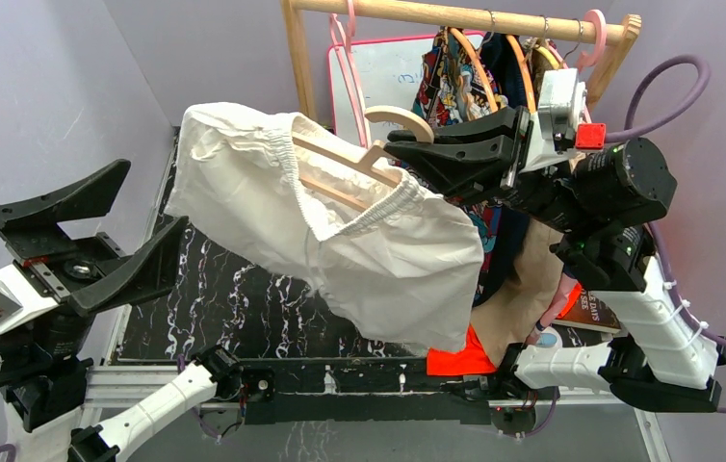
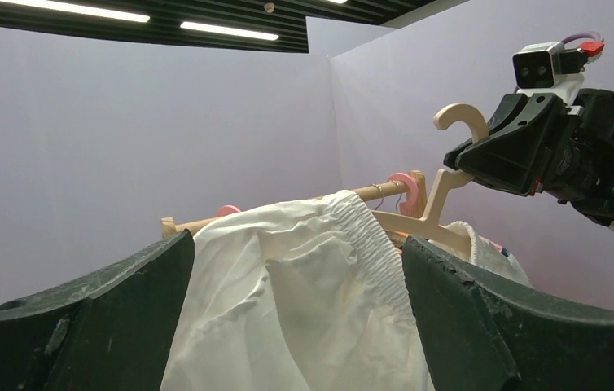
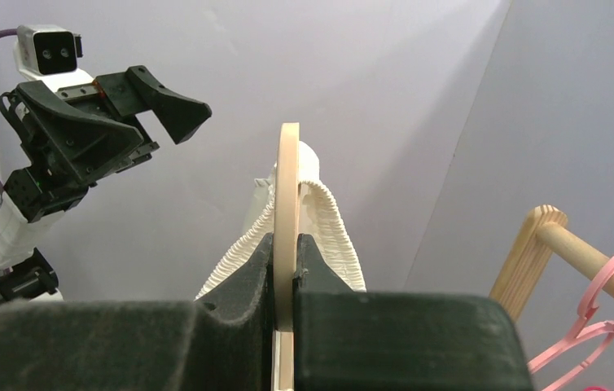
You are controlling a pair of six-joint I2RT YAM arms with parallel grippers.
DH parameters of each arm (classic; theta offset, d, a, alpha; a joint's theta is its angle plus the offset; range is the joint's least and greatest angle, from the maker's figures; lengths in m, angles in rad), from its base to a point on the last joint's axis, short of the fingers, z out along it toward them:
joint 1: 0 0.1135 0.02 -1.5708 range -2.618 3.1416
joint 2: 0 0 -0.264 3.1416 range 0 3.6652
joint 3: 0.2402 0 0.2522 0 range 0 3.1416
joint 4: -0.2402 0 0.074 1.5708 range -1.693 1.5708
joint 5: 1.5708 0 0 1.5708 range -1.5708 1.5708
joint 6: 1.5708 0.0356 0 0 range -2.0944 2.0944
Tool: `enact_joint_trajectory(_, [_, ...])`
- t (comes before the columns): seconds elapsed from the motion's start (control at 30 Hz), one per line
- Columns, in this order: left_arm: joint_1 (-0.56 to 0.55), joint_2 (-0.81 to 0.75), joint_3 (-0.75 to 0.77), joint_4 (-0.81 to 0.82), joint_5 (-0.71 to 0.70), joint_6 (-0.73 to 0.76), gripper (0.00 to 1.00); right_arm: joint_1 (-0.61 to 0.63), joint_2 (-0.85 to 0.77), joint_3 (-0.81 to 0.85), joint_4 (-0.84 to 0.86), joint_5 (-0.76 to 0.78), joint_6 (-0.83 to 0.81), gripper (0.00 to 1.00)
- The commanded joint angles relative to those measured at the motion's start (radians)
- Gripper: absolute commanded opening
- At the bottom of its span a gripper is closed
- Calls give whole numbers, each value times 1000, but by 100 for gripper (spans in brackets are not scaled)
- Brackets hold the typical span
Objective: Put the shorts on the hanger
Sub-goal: Place the hanger at the clothesline.
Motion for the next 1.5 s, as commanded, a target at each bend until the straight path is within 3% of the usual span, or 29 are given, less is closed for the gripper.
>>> enact_joint_trajectory(0.0, [2, 10, 18, -5, -21, -12, 98, 0, -44, 26, 142, 12, -5, 0])
enact_joint_trajectory(0.17, [2, 24, 9, -47, -31, -35, 98, 0, -65, -102, 120, 80, -29, 0])
enact_joint_trajectory(0.4, [2, 27, 12, -85, -45, -21, 98, 0, -68, -24, 122, 87, -40, 0])
enact_joint_trajectory(0.7, [2, 6, -33, -124, -86, 23, 98, 0, -76, -47, -207, 250, -116, 0])
enact_joint_trajectory(0.93, [2, 35, -42, -133, -72, 43, 98, 0, -155, -141, -324, 355, -117, 0])
enact_joint_trajectory(1.03, [2, 75, -40, -152, 42, 72, 98, 1, -173, -150, -351, 263, -111, 0])
enact_joint_trajectory(1.27, [-16, 248, 21, -218, 502, 107, 98, 1, -180, -142, -401, 49, -80, 0])
enact_joint_trajectory(1.47, [-19, 392, 108, -234, 725, 88, 98, 1, -191, -146, -400, -45, -61, 0])
